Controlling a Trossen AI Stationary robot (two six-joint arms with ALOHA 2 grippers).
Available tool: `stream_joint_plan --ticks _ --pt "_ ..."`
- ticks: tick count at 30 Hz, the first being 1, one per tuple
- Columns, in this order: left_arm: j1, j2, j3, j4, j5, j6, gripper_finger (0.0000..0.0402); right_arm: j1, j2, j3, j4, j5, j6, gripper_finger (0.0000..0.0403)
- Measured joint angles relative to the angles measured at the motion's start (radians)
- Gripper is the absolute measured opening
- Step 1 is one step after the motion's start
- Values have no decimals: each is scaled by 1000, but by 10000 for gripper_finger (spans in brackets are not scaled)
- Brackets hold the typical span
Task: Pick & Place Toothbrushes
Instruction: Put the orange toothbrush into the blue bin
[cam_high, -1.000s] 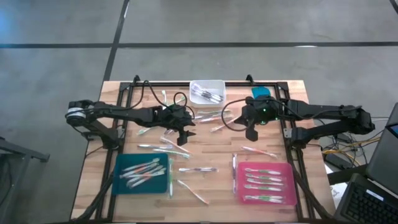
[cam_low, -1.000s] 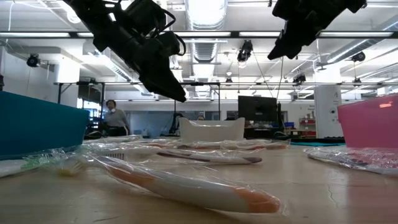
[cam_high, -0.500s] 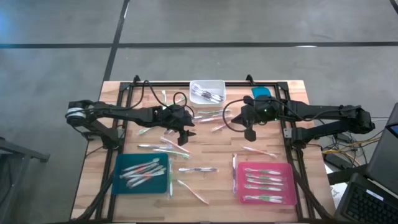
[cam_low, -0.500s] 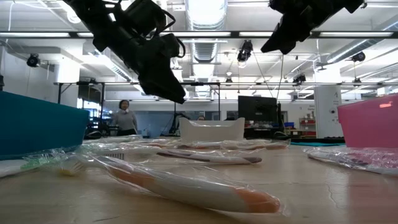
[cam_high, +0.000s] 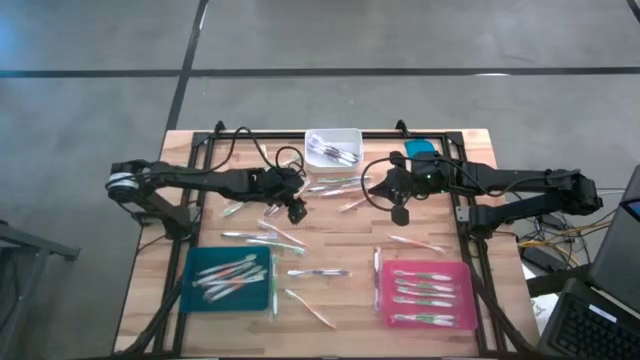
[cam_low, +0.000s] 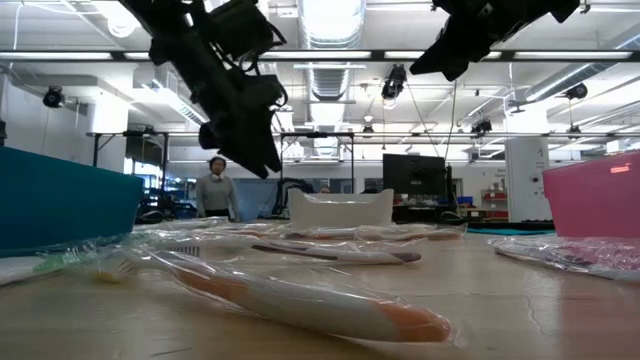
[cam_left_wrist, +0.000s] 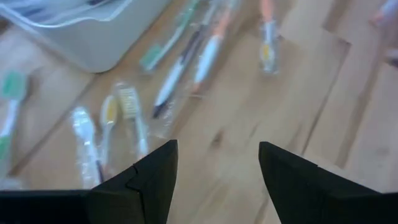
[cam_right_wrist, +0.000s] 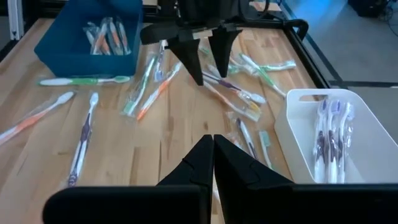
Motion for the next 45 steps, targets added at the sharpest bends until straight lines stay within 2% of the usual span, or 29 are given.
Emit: stream_joint_plan --ticks 8,20,28,31,36,45 --pt "6 121 93 -201 -18 -94 229 0 0 0 12 0 4 8" --pt "13 247 167 -313 -85 -95 229 0 0 0 19 0 35 8" --pt "49 327 169 -322 -16 -87 229 0 0 0 22 0 36 8" --pt "69 348 172 -322 39 -74 227 0 0 0 22 0 37 8" --pt "83 350 171 -328 68 -69 197 0 0 -1 22 0 37 8" --pt "90 329 167 -329 57 -88 103 0 0 -4 21 0 37 8"
